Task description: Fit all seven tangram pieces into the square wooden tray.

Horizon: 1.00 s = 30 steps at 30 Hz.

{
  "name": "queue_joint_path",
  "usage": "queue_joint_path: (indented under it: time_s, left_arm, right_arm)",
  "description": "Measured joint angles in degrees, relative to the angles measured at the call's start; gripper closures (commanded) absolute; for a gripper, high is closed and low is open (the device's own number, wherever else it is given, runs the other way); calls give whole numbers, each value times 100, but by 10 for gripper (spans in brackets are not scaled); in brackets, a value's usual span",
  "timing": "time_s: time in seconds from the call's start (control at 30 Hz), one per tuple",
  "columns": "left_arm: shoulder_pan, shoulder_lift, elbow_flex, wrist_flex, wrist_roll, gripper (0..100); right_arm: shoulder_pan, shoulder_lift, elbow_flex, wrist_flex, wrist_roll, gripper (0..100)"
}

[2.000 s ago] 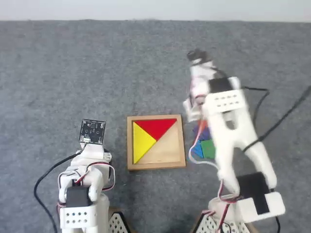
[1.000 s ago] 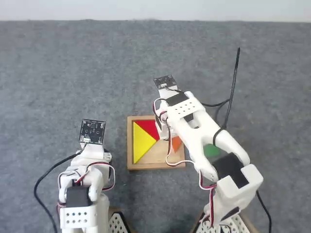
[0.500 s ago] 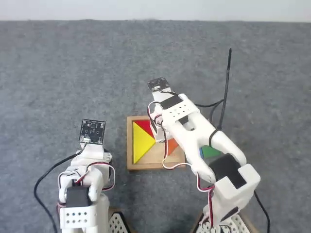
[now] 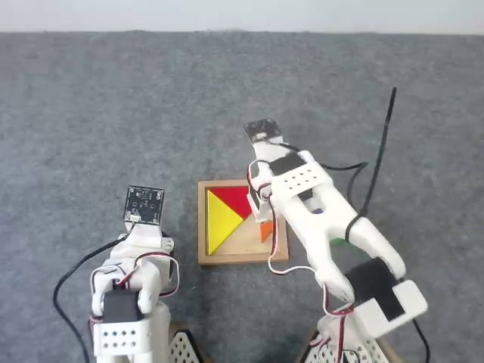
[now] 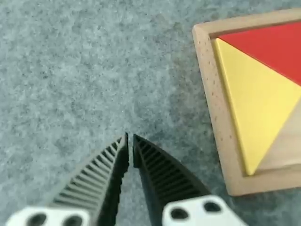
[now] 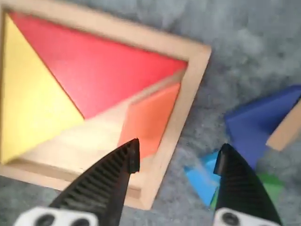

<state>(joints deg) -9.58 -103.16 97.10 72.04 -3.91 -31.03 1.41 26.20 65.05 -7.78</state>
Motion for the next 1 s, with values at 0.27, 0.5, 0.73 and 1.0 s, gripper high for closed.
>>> queue_joint_path:
  time_s: [0.27,0.5,0.73,1.0]
  left_arm:
    - [0,0,0,0,0,979]
    - [0,0,0,0,0,979]
    - [0,0,0,0,0,979]
    - [0,0,0,0,0,979]
  right_arm:
    - [53,651,-149,-141,176,746]
    - [343,1134,-800,-141,211,746]
    - [404,1160,-949,-149,387,745]
    - [738,-440,-18,-149,624,745]
